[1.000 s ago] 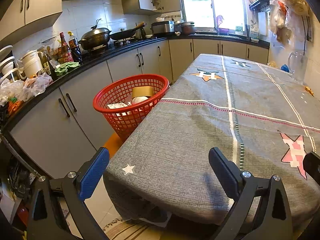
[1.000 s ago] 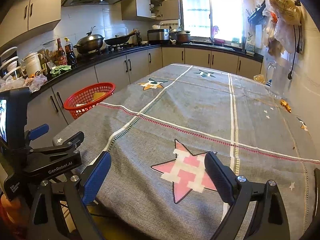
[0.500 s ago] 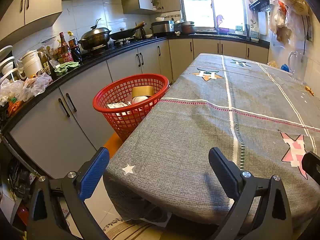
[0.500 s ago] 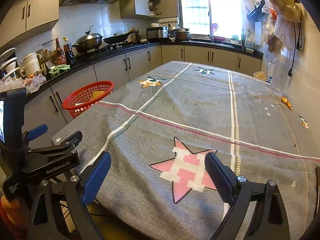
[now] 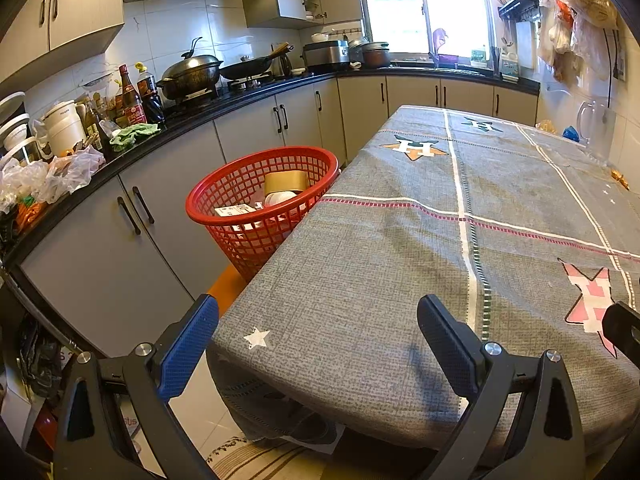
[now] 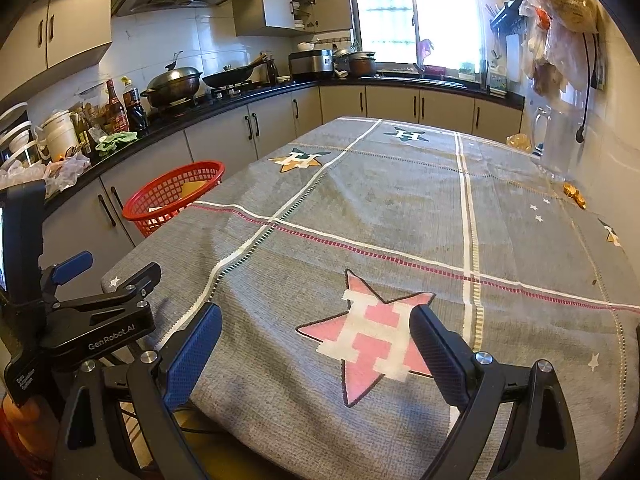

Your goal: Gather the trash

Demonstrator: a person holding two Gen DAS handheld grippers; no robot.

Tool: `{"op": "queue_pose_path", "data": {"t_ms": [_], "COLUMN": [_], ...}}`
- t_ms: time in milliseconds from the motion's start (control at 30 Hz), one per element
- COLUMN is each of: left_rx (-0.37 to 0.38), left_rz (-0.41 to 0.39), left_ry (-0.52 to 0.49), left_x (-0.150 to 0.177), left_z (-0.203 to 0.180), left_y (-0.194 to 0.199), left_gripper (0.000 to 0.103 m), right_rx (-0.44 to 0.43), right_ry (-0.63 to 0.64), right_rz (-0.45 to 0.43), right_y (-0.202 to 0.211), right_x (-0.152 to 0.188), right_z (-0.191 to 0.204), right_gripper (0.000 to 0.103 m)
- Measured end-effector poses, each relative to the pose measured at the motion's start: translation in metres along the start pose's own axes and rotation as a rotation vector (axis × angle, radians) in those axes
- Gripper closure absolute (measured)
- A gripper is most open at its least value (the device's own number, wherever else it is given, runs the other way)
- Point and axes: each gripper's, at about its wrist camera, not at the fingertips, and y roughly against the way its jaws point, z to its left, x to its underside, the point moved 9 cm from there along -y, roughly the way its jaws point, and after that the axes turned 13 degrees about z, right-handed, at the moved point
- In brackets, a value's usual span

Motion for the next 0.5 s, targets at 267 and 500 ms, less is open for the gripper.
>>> {"op": "queue_pose_path", "data": {"t_ms": [267, 500], "left_rx": [-0.019, 0.122], "left_rz": [-0.019, -0.009], "left_ry": [-0.035, -0.184], "left_x": [-0.011, -0.051], "left_z": [-0.010, -0.087], "left_y": [0.003, 0.006], "left_gripper": [0.004, 0.004], "right_rx": [0.032, 0.196], "right_ry": [-0.055, -0.279], "right_rz": [-0.017, 0.042], "right_y": [0.003, -0.003], "right_x": [-0.008, -0.019], "right_z": [-0.027, -0.131], "right_gripper": [0.006, 0.001]}}
